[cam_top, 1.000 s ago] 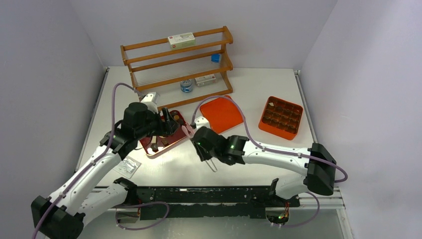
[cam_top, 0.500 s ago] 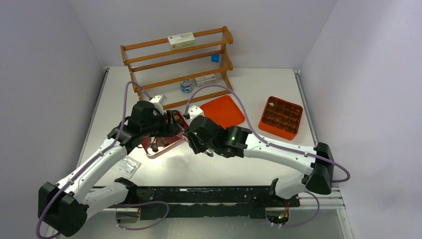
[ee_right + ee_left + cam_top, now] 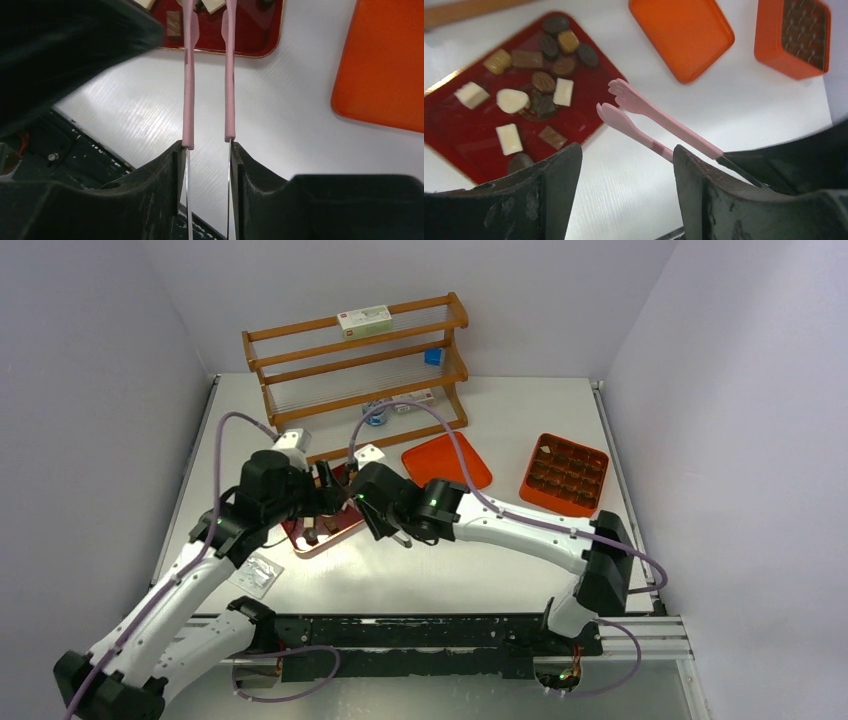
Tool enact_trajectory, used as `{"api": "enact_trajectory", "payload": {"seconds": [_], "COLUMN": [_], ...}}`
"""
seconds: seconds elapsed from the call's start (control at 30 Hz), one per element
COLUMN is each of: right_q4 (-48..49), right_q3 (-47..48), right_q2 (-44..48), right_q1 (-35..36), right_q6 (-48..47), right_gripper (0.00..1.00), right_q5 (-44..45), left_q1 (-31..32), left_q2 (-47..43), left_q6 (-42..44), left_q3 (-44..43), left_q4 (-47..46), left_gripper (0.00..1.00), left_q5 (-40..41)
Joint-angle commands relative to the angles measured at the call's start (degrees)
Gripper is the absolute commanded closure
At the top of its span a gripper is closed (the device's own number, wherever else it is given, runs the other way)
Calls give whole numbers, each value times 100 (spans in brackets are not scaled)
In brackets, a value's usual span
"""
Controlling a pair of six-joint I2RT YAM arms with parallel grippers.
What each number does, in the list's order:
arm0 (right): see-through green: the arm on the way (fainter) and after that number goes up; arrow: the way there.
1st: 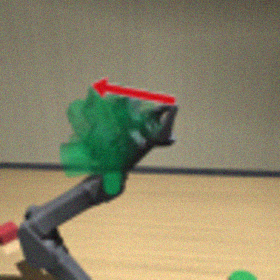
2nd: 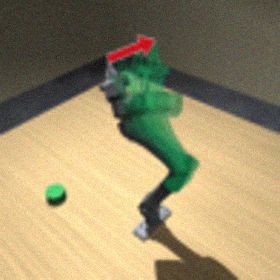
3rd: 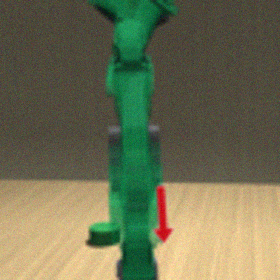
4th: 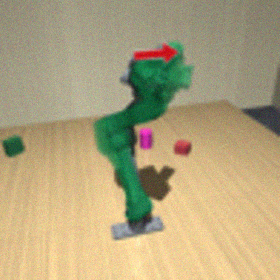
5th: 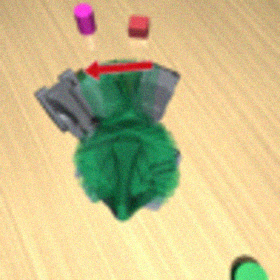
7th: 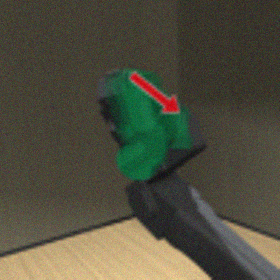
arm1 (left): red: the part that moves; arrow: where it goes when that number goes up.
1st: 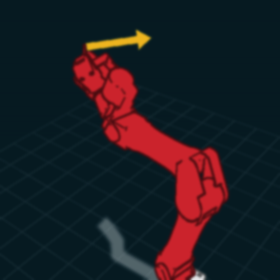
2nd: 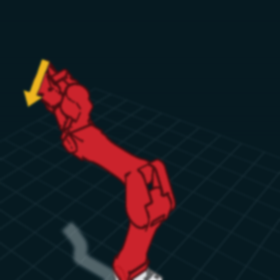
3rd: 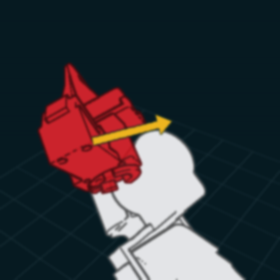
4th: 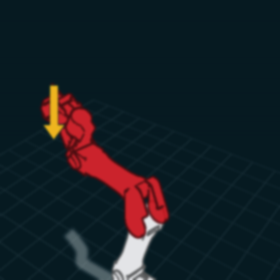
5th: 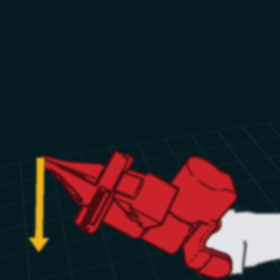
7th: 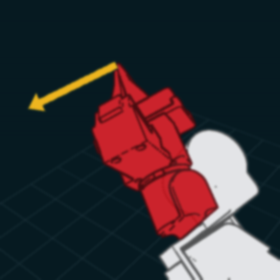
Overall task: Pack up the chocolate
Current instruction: Pick up the clamp at the center of the board, then place the clamp at the center of the board.
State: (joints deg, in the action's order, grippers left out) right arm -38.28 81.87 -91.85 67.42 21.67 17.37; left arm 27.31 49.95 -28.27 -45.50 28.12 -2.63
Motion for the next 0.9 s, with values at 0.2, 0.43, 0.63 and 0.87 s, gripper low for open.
{"api": "enact_trajectory", "payload": {"seconds": [0.2, 0.43, 0.63, 0.87], "right_q4": [-454, -641, -694, -515], "right_q3": [691, 1190, 1518, 1551], "right_q2": [-845, -1489, -1926, -2183], "right_q1": [-392, -693, -934, -1013], "right_q6": [-24, -231, -366, -366], "right_gripper": [58, 58, 58, 58], "right_q5": [-80, -40, -30, -152], "left_q1": [-33, -33, -32, -33], "left_q2": [-1731, -2448, -2348, -2474], "left_q6": [360, 514, 582, 604], "left_q3": [-133, 80, 50, 115], "left_q4": [220, -24, 39, -34], "left_gripper": [26, 24, 24, 24], "left_q5": [1885, 1885, 1811, 1770]}}
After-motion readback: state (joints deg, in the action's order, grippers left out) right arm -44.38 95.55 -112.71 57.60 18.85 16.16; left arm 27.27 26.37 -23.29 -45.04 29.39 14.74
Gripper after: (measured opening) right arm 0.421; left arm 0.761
